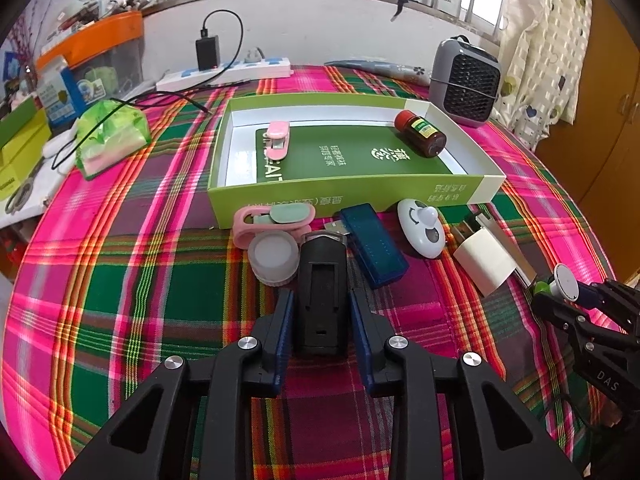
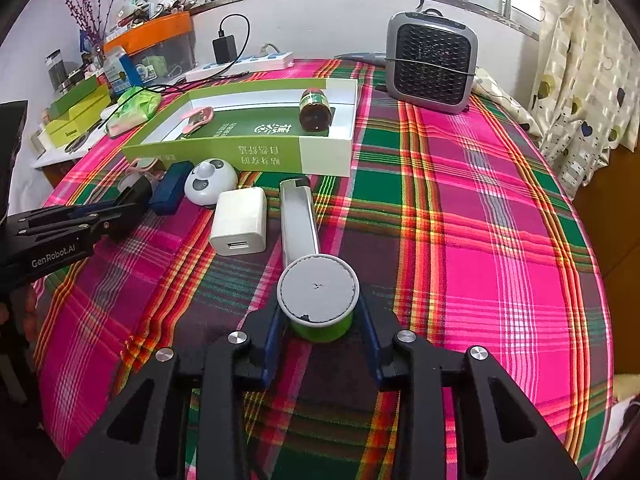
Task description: Organize rigid objects
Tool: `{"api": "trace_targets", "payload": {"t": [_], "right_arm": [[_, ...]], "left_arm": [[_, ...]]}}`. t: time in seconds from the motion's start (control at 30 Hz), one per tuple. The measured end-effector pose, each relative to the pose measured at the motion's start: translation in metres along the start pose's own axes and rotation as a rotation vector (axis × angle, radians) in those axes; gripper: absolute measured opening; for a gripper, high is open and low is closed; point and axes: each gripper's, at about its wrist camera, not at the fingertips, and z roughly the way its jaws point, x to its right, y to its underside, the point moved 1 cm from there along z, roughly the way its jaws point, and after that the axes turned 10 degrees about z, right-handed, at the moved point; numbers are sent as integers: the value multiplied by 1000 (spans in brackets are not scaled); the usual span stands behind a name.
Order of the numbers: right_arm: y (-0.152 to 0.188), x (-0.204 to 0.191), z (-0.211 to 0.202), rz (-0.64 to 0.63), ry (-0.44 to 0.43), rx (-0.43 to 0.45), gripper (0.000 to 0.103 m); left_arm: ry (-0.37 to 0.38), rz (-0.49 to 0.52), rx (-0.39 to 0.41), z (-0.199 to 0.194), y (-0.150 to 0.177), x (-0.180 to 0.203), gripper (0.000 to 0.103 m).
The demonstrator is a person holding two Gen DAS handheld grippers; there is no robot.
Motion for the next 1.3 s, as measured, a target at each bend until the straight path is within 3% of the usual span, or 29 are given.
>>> {"api": "trace_targets", "payload": {"t": [1.3], "right_arm": [[0,0,-3,5,-29,13,35]], "left_arm": [[-12,25,-8,7,-7,2,26]]}}
